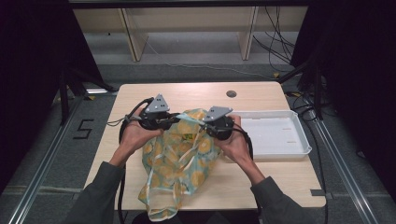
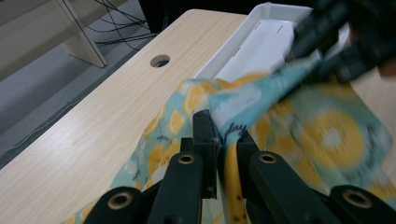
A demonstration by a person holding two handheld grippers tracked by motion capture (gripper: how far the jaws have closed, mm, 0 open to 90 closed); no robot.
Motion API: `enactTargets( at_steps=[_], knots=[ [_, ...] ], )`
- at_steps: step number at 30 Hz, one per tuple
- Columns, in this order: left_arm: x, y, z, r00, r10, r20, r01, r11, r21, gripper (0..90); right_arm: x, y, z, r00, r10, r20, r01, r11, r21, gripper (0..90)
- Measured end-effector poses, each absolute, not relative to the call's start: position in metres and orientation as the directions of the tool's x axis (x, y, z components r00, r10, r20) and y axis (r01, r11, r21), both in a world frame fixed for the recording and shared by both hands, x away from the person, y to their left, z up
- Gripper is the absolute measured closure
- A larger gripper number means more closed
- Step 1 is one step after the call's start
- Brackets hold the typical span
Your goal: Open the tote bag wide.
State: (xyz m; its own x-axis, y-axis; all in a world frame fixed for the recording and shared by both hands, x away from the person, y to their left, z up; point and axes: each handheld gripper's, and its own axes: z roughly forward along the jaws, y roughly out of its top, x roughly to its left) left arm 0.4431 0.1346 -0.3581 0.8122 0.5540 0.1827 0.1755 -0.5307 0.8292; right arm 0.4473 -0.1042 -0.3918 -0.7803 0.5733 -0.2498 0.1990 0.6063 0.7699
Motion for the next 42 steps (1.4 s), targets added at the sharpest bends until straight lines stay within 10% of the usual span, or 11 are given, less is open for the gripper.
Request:
enactTargets(
  at_steps=[20, 36, 42],
  knots=[
    [0.506, 0.149, -0.424, 0.708, 0.689, 0.156, 0.316, -0.506, 0.802, 85.8, 0.527, -0.093, -0.411, -0.719, 0.626, -0.301, 0.281, 0.658, 0.698, 89.8],
    [0.517, 0.152, -0.469, 0.685, 0.723, 0.087, 0.459, -0.521, 0.720, 86.0, 0.517, -0.104, -0.415, -0.756, 0.642, -0.126, 0.398, 0.604, 0.691, 44.2],
    [0.515, 0.151, -0.468, 0.693, 0.716, 0.084, 0.458, -0.526, 0.716, 85.1, 0.494, -0.115, -0.396, -0.806, 0.570, -0.161, 0.282, 0.609, 0.741, 73.5]
  ],
)
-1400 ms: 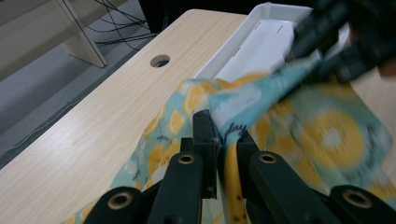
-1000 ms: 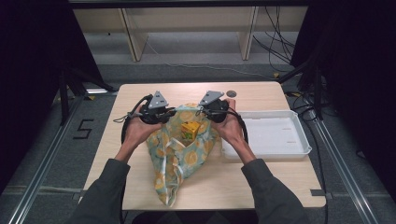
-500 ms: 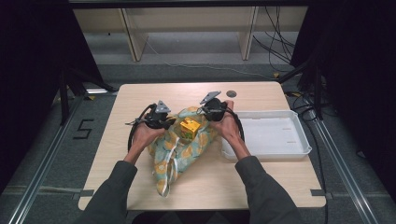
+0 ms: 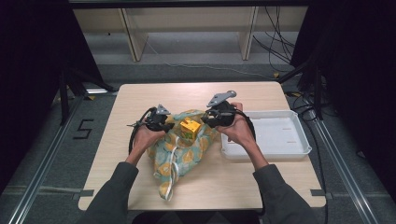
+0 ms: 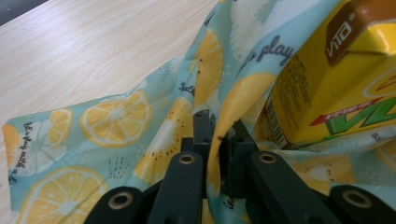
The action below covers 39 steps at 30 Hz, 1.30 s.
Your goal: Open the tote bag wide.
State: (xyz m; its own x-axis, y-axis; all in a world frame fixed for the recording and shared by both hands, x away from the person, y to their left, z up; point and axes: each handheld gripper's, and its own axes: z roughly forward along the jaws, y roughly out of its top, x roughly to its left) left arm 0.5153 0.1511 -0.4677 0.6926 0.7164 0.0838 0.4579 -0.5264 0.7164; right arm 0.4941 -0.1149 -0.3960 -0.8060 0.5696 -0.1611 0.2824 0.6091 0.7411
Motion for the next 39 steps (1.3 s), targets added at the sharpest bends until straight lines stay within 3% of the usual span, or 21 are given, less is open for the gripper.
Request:
enactTargets(
  at_steps=[3, 5, 10, 12, 15, 20, 23, 26, 31, 36, 39],
  knots=[
    [0.513, 0.150, -0.468, 0.698, 0.712, 0.076, 0.450, -0.519, 0.726, 83.5, 0.499, -0.114, -0.405, -0.785, 0.584, -0.207, 0.295, 0.647, 0.703, 85.6],
    [0.511, 0.151, -0.466, 0.709, 0.702, 0.071, 0.442, -0.521, 0.730, 81.7, 0.508, -0.113, -0.416, -0.758, 0.617, -0.212, 0.328, 0.642, 0.693, 88.4],
    [0.504, 0.154, -0.461, 0.720, 0.691, 0.067, 0.422, -0.512, 0.748, 66.7, 0.525, -0.115, -0.435, -0.723, 0.655, -0.218, 0.387, 0.646, 0.658, 89.4],
    [0.495, 0.156, -0.453, 0.704, 0.707, 0.063, 0.413, -0.481, 0.773, 56.1, 0.530, -0.116, -0.442, -0.726, 0.651, -0.222, 0.402, 0.664, 0.631, 89.4],
    [0.470, 0.154, -0.433, 0.728, 0.679, 0.095, 0.324, -0.463, 0.825, 49.8, 0.528, -0.115, -0.449, -0.742, 0.634, -0.219, 0.404, 0.683, 0.608, 89.4],
    [0.428, 0.137, -0.423, 0.833, 0.545, 0.096, 0.229, -0.497, 0.837, 60.2, 0.524, -0.112, -0.457, -0.742, 0.632, -0.222, 0.412, 0.692, 0.593, 89.2],
    [0.430, 0.135, -0.443, 0.856, 0.510, 0.089, 0.274, -0.593, 0.757, 67.2, 0.522, -0.112, -0.457, -0.740, 0.634, -0.223, 0.413, 0.691, 0.594, 87.9],
    [0.445, 0.146, -0.468, 0.807, 0.589, 0.045, 0.390, -0.589, 0.708, 76.8, 0.519, -0.113, -0.453, -0.739, 0.631, -0.237, 0.401, 0.694, 0.598, 87.2],
    [0.465, 0.168, -0.489, 0.733, 0.679, 0.039, 0.475, -0.552, 0.685, 86.4, 0.517, -0.115, -0.451, -0.753, 0.615, -0.235, 0.387, 0.702, 0.598, 85.5],
    [0.469, 0.171, -0.497, 0.725, 0.688, 0.018, 0.498, -0.542, 0.678, 89.3, 0.513, -0.117, -0.452, -0.748, 0.619, -0.238, 0.391, 0.701, 0.596, 71.8],
    [0.469, 0.170, -0.496, 0.727, 0.686, 0.031, 0.488, -0.549, 0.679, 89.4, 0.501, -0.126, -0.434, -0.720, 0.657, -0.223, 0.372, 0.636, 0.676, 58.0]
  ],
)
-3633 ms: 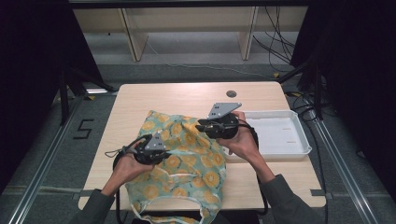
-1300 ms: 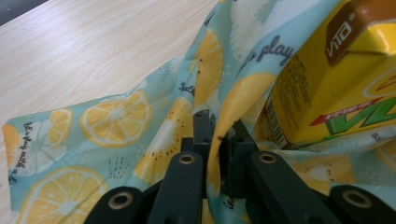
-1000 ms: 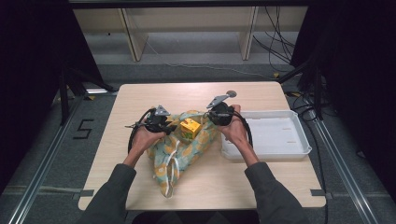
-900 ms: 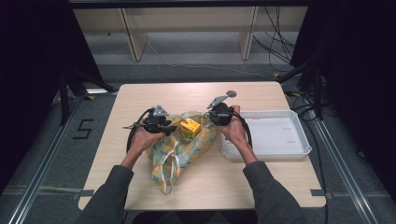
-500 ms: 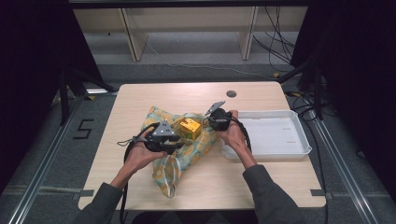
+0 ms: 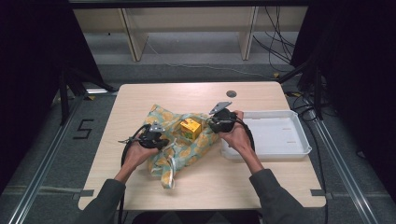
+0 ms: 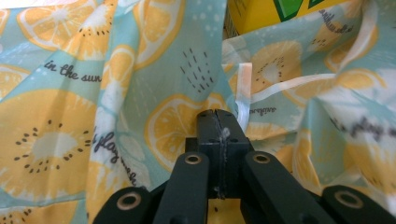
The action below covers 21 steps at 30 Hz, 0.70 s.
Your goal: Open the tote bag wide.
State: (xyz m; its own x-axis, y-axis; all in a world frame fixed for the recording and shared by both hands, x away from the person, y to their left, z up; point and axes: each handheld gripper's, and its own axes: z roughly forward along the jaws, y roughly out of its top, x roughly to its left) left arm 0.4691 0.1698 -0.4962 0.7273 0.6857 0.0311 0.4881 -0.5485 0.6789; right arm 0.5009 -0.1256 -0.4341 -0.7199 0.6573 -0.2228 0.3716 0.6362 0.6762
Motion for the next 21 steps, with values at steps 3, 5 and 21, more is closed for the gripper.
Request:
enactTargets(
  at_steps=[3, 5, 21],
  knots=[
    [0.469, 0.169, -0.496, 0.732, 0.680, 0.028, 0.486, -0.552, 0.677, 89.4, 0.481, -0.129, -0.414, -0.745, 0.651, -0.146, 0.336, 0.555, 0.760, 52.0],
    [0.469, 0.168, -0.496, 0.723, 0.690, 0.018, 0.499, -0.540, 0.678, 89.4, 0.465, -0.126, -0.405, -0.784, 0.616, -0.076, 0.324, 0.511, 0.796, 51.5],
    [0.474, 0.173, -0.497, 0.712, 0.702, 0.023, 0.498, -0.529, 0.687, 89.5, 0.443, -0.100, -0.480, -0.852, 0.503, -0.144, 0.366, 0.770, 0.522, 89.9]
  ],
)
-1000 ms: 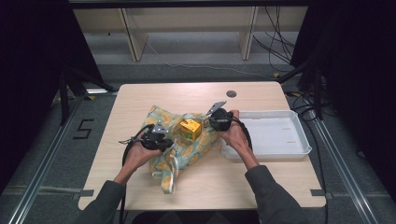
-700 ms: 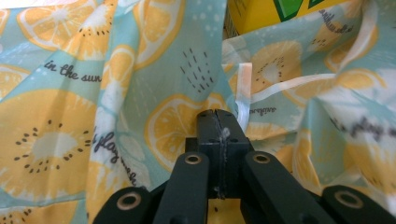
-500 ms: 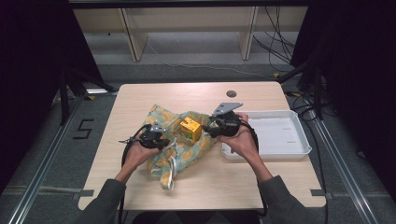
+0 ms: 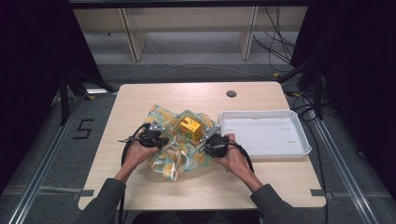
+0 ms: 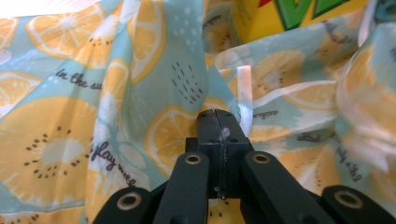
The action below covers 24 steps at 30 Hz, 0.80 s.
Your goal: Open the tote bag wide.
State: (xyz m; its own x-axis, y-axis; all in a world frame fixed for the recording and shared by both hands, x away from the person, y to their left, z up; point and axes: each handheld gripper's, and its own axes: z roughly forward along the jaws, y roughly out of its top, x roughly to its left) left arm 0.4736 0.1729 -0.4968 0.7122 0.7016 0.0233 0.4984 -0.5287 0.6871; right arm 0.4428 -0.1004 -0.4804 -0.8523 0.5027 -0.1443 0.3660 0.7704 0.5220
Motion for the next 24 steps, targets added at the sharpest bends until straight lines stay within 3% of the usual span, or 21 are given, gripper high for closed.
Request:
enactTargets(
  at_steps=[8, 11, 13, 16, 18, 23, 24],
  knots=[
    [0.474, 0.186, -0.498, 0.693, 0.721, 0.013, 0.511, -0.504, 0.697, 89.4, 0.434, -0.096, -0.487, -0.863, 0.472, -0.179, 0.347, 0.811, 0.471, 83.0],
    [0.470, 0.189, -0.490, 0.690, 0.724, 0.004, 0.503, -0.484, 0.716, 88.8, 0.429, -0.095, -0.466, -0.867, 0.457, -0.198, 0.295, 0.791, 0.537, 78.8],
    [0.466, 0.190, -0.482, 0.701, 0.713, 0.007, 0.485, -0.484, 0.728, 88.7, 0.425, -0.089, -0.448, -0.855, 0.484, -0.183, 0.276, 0.726, 0.630, 75.4],
    [0.463, 0.190, -0.472, 0.708, 0.705, 0.025, 0.457, -0.485, 0.745, 88.2, 0.426, -0.073, -0.432, -0.865, 0.477, -0.155, 0.235, 0.660, 0.714, 75.6],
    [0.461, 0.190, -0.470, 0.710, 0.704, 0.023, 0.451, -0.479, 0.753, 88.0, 0.429, -0.060, -0.433, -0.877, 0.463, -0.124, 0.245, 0.656, 0.713, 67.3],
    [0.461, 0.190, -0.470, 0.715, 0.699, 0.016, 0.453, -0.481, 0.751, 87.1, 0.444, -0.032, -0.455, -0.860, 0.510, 0.014, 0.390, 0.638, 0.664, 42.2],
    [0.461, 0.190, -0.470, 0.715, 0.699, 0.012, 0.454, -0.477, 0.752, 87.0, 0.446, -0.030, -0.458, -0.862, 0.506, 0.027, 0.402, 0.652, 0.643, 44.1]
  ],
)
